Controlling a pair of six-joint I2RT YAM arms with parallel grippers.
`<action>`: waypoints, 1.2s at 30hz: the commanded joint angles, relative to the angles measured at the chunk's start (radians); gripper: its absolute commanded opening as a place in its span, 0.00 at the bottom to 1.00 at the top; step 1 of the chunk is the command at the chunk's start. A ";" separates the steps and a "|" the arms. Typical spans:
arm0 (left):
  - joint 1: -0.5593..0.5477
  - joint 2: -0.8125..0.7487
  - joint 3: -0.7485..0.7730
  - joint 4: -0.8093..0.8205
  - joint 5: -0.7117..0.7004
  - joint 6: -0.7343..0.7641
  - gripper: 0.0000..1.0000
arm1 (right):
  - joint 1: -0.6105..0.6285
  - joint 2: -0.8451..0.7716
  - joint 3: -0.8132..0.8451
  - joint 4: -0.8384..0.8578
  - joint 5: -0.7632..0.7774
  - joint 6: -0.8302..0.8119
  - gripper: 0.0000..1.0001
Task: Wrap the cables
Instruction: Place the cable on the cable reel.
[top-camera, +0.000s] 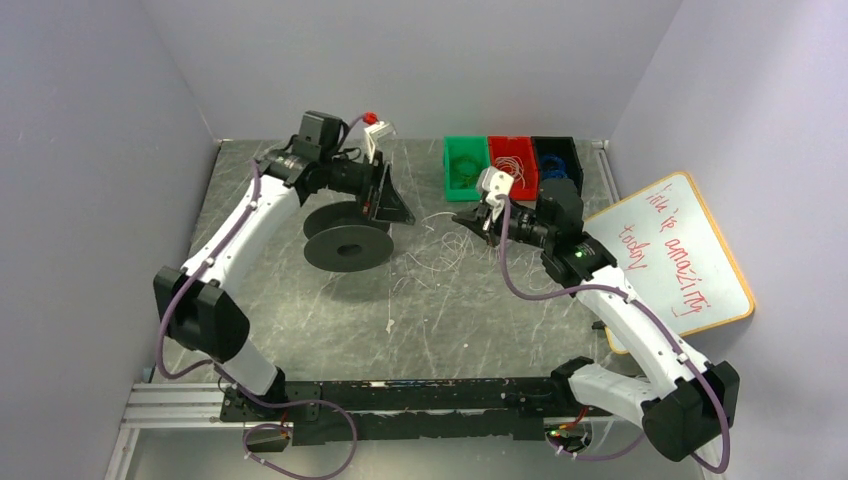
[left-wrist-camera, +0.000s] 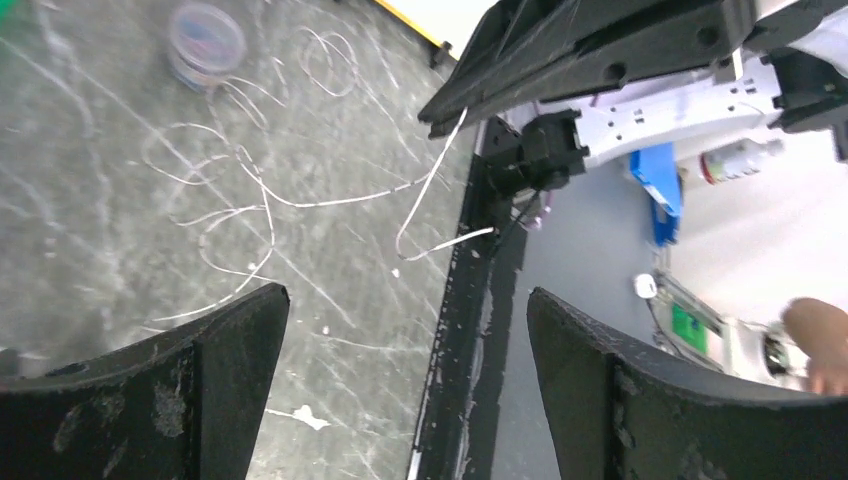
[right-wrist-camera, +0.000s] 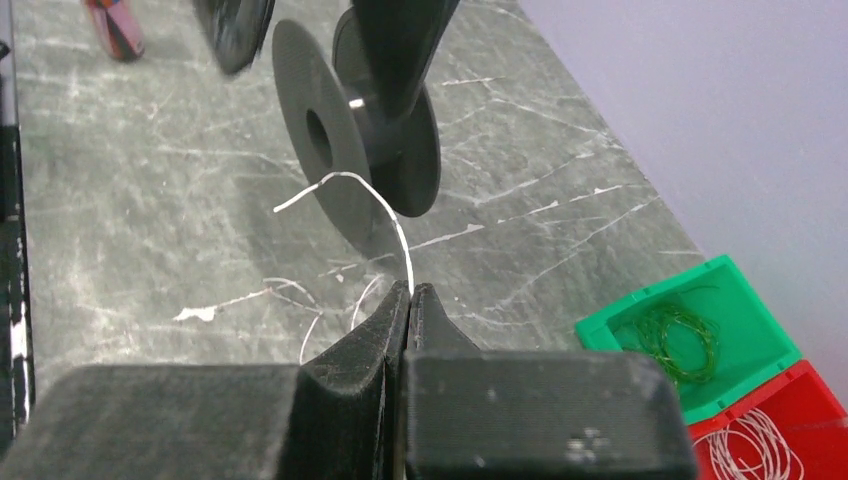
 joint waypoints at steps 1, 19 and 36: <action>-0.009 0.045 -0.056 0.143 0.175 -0.148 0.94 | -0.008 -0.023 0.014 0.090 0.023 0.102 0.00; -0.079 0.126 -0.038 0.207 0.308 -0.202 0.63 | -0.002 0.026 -0.053 0.218 0.013 0.131 0.00; -0.081 0.139 0.026 0.036 0.125 -0.059 0.03 | -0.004 0.009 -0.042 0.160 0.028 0.071 0.00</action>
